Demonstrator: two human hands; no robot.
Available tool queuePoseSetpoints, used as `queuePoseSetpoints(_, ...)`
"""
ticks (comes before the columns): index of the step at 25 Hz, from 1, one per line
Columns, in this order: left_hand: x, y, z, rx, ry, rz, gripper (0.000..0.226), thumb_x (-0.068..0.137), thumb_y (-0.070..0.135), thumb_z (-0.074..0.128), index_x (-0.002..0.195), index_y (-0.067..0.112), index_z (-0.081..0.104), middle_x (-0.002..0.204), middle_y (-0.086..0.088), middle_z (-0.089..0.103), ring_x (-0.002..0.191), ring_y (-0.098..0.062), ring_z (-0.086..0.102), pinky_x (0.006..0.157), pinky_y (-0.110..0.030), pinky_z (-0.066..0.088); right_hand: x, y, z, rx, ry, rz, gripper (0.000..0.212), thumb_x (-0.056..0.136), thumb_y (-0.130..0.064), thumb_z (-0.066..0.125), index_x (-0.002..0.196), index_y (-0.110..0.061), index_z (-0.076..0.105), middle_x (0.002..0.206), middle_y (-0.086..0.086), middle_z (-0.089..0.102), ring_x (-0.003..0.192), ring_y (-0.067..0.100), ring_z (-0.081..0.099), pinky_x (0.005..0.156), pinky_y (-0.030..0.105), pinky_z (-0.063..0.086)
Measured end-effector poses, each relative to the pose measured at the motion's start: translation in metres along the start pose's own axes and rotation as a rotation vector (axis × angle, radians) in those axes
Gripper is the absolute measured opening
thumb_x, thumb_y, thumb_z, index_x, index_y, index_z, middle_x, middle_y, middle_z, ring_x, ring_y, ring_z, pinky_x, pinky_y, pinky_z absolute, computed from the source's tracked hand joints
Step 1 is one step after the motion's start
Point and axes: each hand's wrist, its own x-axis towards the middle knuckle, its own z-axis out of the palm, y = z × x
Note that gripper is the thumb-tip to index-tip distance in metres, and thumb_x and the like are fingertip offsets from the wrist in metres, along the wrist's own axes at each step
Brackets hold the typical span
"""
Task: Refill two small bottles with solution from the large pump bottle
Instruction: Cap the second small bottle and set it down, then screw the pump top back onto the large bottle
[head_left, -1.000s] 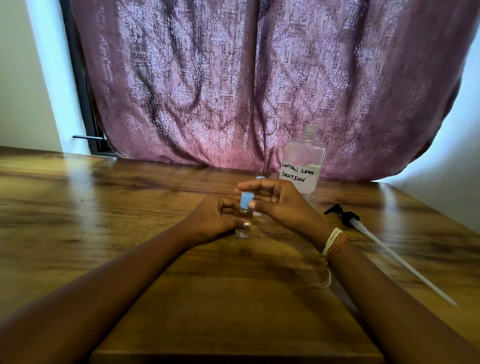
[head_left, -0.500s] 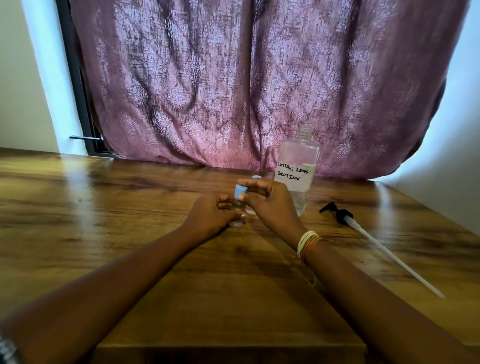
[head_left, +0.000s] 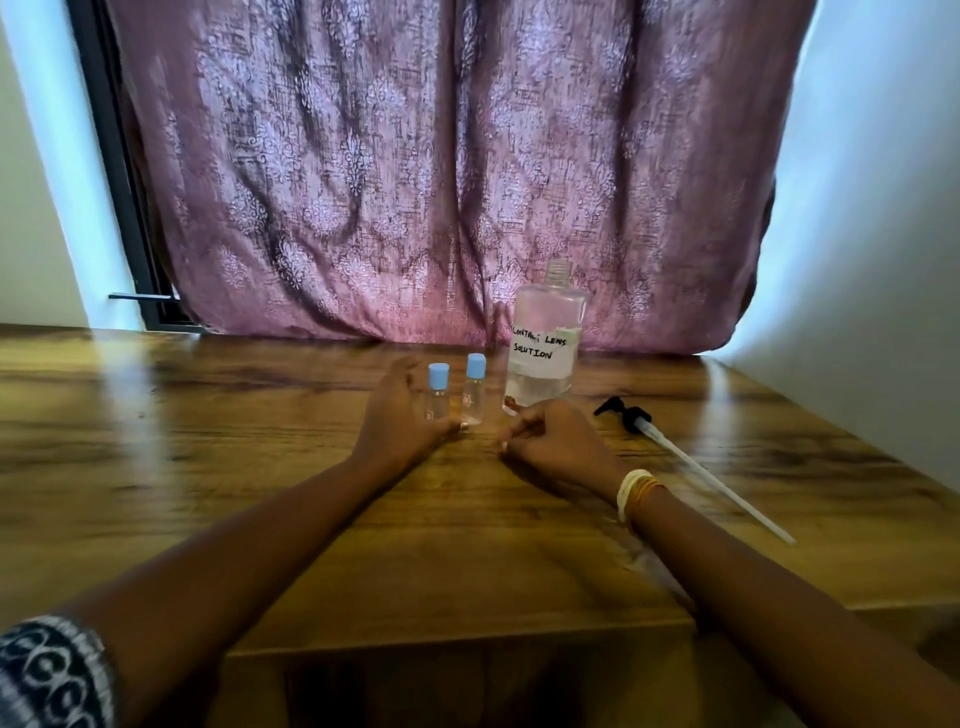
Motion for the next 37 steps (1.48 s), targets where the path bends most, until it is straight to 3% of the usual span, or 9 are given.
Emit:
queuePoseSetpoints(6,0.020,0.058,-0.002,0.002,0.095,0.253,0.076,0.073,0.032,0.080,0.135,0.007,0.044,0.138,-0.012,0.048,0.122,-0.016,0.046,0.096,-0.018,0.030,0.007,0.022,-0.086,-0.150,0.227,0.179,0.029,0.078,-0.004,0.064,0.050,-0.007,0.059,0.036,-0.004,0.052,0.037,0.006,0.051,0.039,0.017,0.036)
queuePoseSetpoints(8,0.038,0.085,0.012,-0.025,0.047,0.250,0.067,0.077,0.029,0.077,0.132,0.006,0.046,0.134,-0.013,0.052,0.115,-0.014,0.049,0.091,-0.020,0.035,0.019,0.035,-0.101,-0.325,0.345,0.226,0.020,0.075,-0.015,0.068,0.059,-0.007,0.061,0.048,0.000,0.052,0.053,0.018,0.053,0.045,0.024,0.032)
queuePoseSetpoints(14,0.095,0.135,0.046,-0.161,-0.188,-0.005,0.065,0.087,0.031,0.066,0.140,0.005,0.040,0.145,-0.015,0.045,0.128,-0.031,0.048,0.100,-0.036,0.042,0.041,0.055,-0.095,-0.591,-0.013,0.339,0.030,0.089,-0.018,0.061,0.115,-0.003,0.066,0.116,0.017,0.067,0.107,0.031,0.063,0.076,0.032,0.046)
queuePoseSetpoints(17,0.112,0.131,0.056,-0.221,-0.305,-0.045,0.044,0.088,0.032,0.063,0.123,0.005,0.057,0.128,-0.017,0.060,0.101,-0.028,0.061,0.081,-0.032,0.048,0.041,0.061,-0.088,-0.634,0.071,0.300,0.032,0.090,-0.017,0.061,0.116,0.002,0.060,0.119,0.019,0.065,0.111,0.033,0.062,0.081,0.033,0.049)
queuePoseSetpoints(19,0.114,0.126,0.059,-0.249,-0.313,-0.019,0.048,0.084,0.038,0.067,0.118,0.004,0.061,0.121,-0.016,0.065,0.095,-0.026,0.062,0.075,-0.028,0.049,0.042,0.062,-0.091,-0.599,0.067,0.354,0.030,0.082,-0.019,0.069,0.104,0.000,0.062,0.100,0.015,0.067,0.093,0.028,0.064,0.065,0.027,0.047)
queuePoseSetpoints(22,0.107,0.124,0.057,-0.241,-0.278,0.014,0.060,0.076,0.051,0.068,0.119,0.009,0.065,0.128,-0.014,0.061,0.108,-0.030,0.062,0.092,-0.038,0.049,0.052,0.057,-0.110,-0.254,0.083,0.463,0.014,0.075,-0.011,0.072,0.070,-0.005,0.060,0.064,0.005,0.054,0.056,0.016,0.048,0.046,0.023,0.037)
queuePoseSetpoints(28,0.086,0.135,0.040,-0.244,-0.324,0.106,0.035,0.088,0.032,0.063,0.105,0.003,0.071,0.118,-0.017,0.067,0.096,-0.023,0.060,0.081,-0.029,0.040,0.054,0.001,-0.179,1.083,0.222,0.379,0.009,0.092,0.006,0.049,0.087,0.001,0.054,0.083,0.013,0.052,0.073,0.019,0.055,0.050,0.026,0.059)
queuePoseSetpoints(34,0.060,0.147,0.021,-0.243,-0.371,0.122,0.029,0.091,0.025,0.060,0.099,-0.001,0.069,0.100,-0.027,0.067,0.083,-0.029,0.062,0.080,-0.045,0.052,0.057,-0.055,-0.219,1.223,0.480,0.128,0.044,0.095,0.011,0.035,0.112,-0.022,0.059,0.071,0.003,0.043,0.059,0.010,0.036,0.055,0.020,0.045)
queuePoseSetpoints(37,0.052,0.151,0.017,-0.260,-0.373,0.110,0.030,0.091,0.025,0.060,0.099,-0.003,0.068,0.100,-0.029,0.067,0.086,-0.035,0.065,0.079,-0.043,0.052,0.054,-0.085,-0.236,1.169,0.691,0.123,0.020,0.089,0.012,0.052,0.093,-0.006,0.060,0.067,0.006,0.051,0.055,0.012,0.045,0.045,0.019,0.048)
